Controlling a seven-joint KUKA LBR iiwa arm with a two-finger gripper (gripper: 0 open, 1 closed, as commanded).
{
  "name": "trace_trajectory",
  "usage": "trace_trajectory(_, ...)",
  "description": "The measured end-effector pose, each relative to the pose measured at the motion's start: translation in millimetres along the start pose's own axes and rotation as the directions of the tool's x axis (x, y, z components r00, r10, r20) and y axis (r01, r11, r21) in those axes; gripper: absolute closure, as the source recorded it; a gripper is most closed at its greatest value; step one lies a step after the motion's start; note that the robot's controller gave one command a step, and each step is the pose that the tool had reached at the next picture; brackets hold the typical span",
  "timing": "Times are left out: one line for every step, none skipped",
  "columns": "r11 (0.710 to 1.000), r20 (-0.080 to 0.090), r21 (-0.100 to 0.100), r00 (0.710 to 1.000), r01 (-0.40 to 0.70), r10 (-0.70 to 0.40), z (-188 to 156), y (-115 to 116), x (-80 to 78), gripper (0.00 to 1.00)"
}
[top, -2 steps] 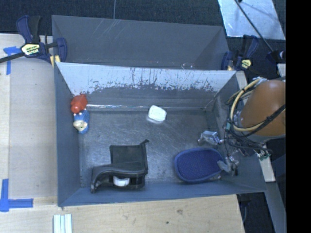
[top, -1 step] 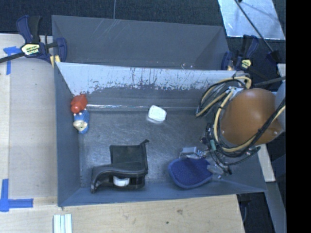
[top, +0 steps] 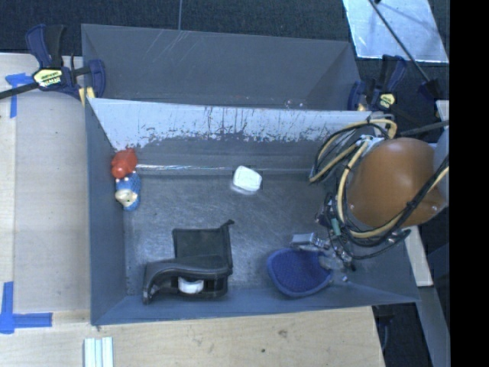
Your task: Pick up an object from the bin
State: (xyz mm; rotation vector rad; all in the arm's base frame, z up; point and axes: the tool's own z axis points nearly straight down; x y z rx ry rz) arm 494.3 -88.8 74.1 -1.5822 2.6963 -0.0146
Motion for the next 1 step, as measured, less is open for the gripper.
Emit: trace_trajectory(0.992,-0.004,-0.006,0.992,0.125,-0.125,-232.2,-13.7,-7.6,1.00)
